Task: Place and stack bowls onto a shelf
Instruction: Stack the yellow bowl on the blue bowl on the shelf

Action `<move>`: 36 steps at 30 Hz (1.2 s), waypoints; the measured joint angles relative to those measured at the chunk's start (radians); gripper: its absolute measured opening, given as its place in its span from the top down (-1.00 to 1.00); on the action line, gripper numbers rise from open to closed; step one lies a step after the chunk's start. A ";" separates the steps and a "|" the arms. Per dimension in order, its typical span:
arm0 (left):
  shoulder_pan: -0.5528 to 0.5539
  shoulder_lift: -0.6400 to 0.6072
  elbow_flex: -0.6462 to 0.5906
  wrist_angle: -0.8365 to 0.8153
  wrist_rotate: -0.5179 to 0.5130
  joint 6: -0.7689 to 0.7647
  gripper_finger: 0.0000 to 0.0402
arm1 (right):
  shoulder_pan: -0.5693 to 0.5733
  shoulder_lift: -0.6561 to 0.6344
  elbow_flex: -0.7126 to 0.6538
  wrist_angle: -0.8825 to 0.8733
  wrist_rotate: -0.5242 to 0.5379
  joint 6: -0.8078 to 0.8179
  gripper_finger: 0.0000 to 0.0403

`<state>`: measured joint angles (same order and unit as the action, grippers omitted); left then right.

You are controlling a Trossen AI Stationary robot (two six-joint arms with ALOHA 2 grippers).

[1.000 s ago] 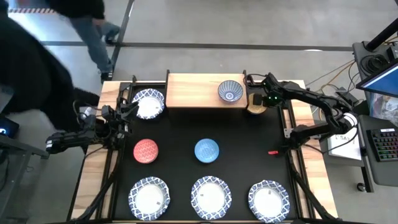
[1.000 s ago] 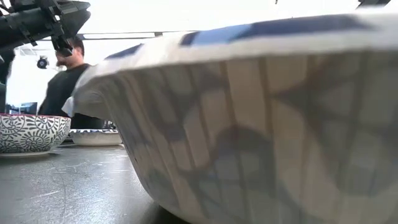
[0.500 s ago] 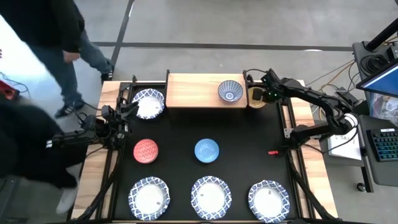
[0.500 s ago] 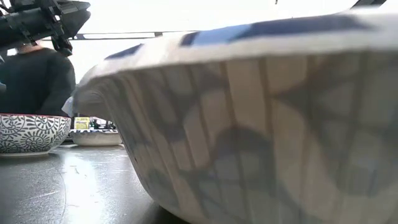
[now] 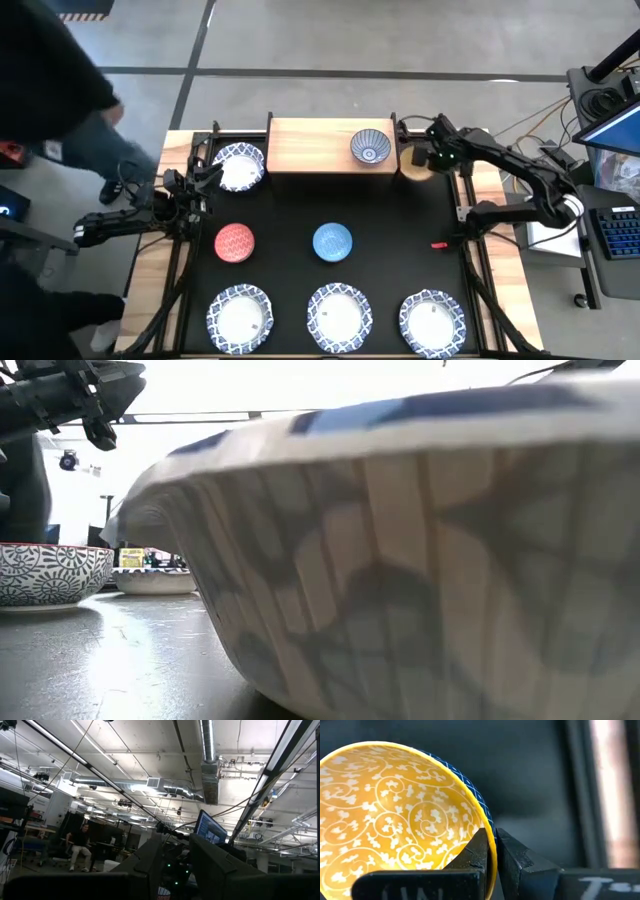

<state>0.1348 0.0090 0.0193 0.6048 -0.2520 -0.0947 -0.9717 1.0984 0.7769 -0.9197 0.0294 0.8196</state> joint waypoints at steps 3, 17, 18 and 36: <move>0.000 0.000 0.000 0.000 0.000 0.000 0.59 | 0.026 -0.012 0.000 -0.108 0.027 0.000 0.94; 0.000 0.000 0.000 0.000 0.000 0.000 0.59 | 0.269 -0.061 0.000 -0.187 -0.064 0.123 0.94; 0.000 0.000 0.000 0.000 0.000 0.000 0.59 | 0.289 -0.062 0.000 -0.194 -0.065 0.132 0.94; 0.000 0.000 0.000 0.000 0.000 0.000 0.59 | 0.662 -0.049 0.077 -0.152 -0.160 0.347 0.94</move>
<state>0.1349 0.0089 0.0189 0.6044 -0.2520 -0.0944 -0.3093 1.0498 0.8542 -1.0719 -0.1310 1.1664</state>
